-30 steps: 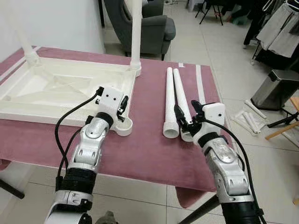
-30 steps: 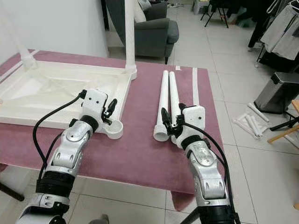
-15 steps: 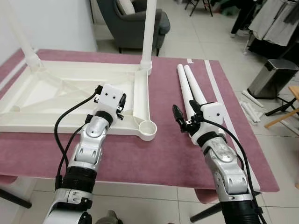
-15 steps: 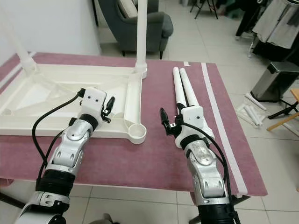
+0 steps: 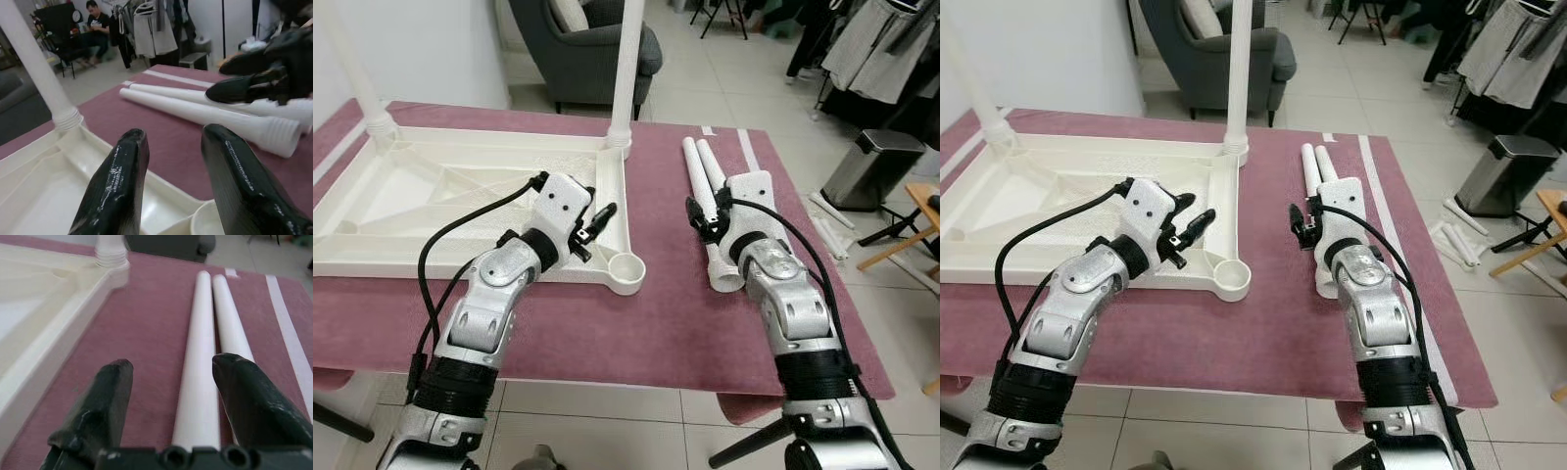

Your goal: Building children table

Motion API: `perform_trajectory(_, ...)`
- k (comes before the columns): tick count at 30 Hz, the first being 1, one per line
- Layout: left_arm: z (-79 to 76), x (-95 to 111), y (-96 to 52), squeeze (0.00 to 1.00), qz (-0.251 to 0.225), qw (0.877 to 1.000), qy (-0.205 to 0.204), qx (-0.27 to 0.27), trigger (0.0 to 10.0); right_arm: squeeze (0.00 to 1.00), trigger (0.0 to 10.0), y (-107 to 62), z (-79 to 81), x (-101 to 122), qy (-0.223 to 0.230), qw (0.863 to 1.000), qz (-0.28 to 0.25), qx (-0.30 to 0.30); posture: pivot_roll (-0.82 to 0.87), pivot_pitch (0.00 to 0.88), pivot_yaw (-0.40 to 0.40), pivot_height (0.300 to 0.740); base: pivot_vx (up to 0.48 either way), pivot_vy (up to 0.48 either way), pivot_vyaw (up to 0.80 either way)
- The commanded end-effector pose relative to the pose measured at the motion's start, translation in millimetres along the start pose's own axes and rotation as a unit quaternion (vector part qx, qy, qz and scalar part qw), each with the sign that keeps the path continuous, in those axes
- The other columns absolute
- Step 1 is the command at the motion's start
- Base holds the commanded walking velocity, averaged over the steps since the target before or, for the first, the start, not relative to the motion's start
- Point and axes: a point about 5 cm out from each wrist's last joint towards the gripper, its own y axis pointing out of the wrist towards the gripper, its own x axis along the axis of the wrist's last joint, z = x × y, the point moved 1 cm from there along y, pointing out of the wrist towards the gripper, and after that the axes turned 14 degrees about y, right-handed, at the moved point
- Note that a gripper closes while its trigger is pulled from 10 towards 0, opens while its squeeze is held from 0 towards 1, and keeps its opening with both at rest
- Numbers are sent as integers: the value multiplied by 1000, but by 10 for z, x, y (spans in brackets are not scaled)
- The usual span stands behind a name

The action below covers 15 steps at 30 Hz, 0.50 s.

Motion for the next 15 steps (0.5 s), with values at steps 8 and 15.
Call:
perform_trajectory(8, -375, 215, -189, 0, -31, 989, -5, -142, 10000, 0, 10000, 300, -239, -189, 66, 988, 130, -53, 86, 41, -25, 740, 0, 0, 0)
perform_trajectory(15, -405, 262, -261, 0, -21, 988, -19, -153, 10000, 0, 10000, 369, -174, -230, 89, 981, 169, -33, 93, 66, -31, 740, 0, 0, 0)
